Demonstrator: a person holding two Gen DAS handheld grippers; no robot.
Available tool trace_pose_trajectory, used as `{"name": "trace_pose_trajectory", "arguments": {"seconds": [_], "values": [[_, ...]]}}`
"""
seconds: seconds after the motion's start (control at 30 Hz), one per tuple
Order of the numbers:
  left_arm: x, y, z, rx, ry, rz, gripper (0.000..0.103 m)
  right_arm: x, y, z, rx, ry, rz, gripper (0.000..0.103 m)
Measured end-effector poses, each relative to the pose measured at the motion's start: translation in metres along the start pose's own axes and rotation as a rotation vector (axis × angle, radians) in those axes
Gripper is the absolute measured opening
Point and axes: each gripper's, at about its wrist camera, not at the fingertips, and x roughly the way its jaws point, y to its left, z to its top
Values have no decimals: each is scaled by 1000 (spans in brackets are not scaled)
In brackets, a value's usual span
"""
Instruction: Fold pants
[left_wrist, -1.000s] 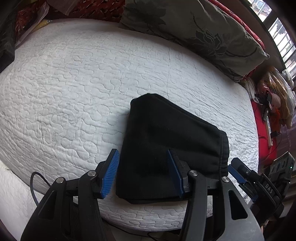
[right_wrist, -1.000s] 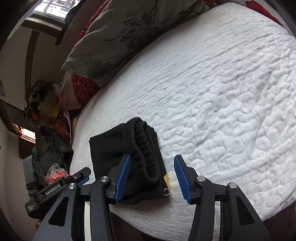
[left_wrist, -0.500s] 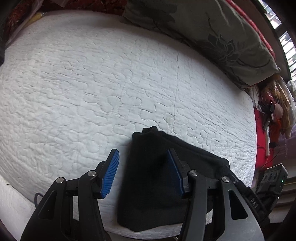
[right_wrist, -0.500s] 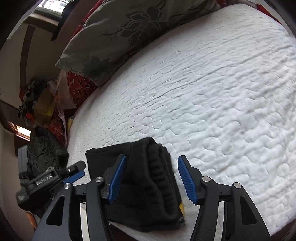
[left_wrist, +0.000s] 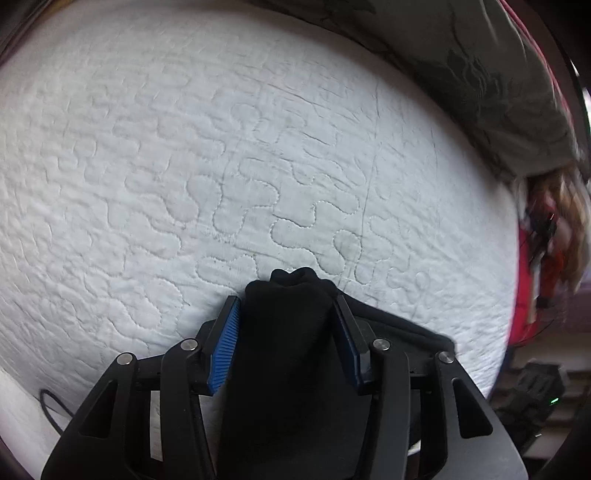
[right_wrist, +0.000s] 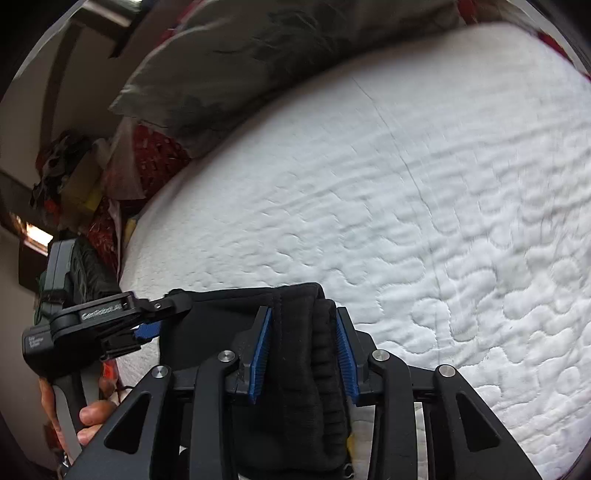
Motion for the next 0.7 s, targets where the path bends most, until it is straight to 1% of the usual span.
{"name": "trace_pose_trajectory", "arguments": {"seconds": [0.03,0.1,0.17,0.2,0.27,0.3,0.37,0.47,0.6,0.7], "values": [[-4,3,-1,-12,0,-22,47,1,-2,-1,20,5,11,35],[-16,7,-3,-12,-20,-51,47,-4,2,-2,14,1,20,39],[-33,11,-12,1,-63,-68,48,-13,6,-2,8,-3,43,39],[-39,14,-16,7,-76,-81,49,-22,6,-4,11,-18,71,40],[-49,20,-30,23,-89,-126,58,-32,4,-8,13,-31,103,51],[-51,24,-35,26,-92,-132,59,-36,2,-12,12,-39,108,54],[-53,28,-52,45,-107,-120,60,-41,-4,-19,4,-43,97,55],[-51,35,-71,46,-108,-98,60,-38,-14,-33,17,-19,80,55],[-41,39,-80,24,-66,-105,60,-30,-22,-42,68,12,96,55],[-36,35,-83,26,-53,-103,60,-29,-21,-47,64,24,105,55]]}}
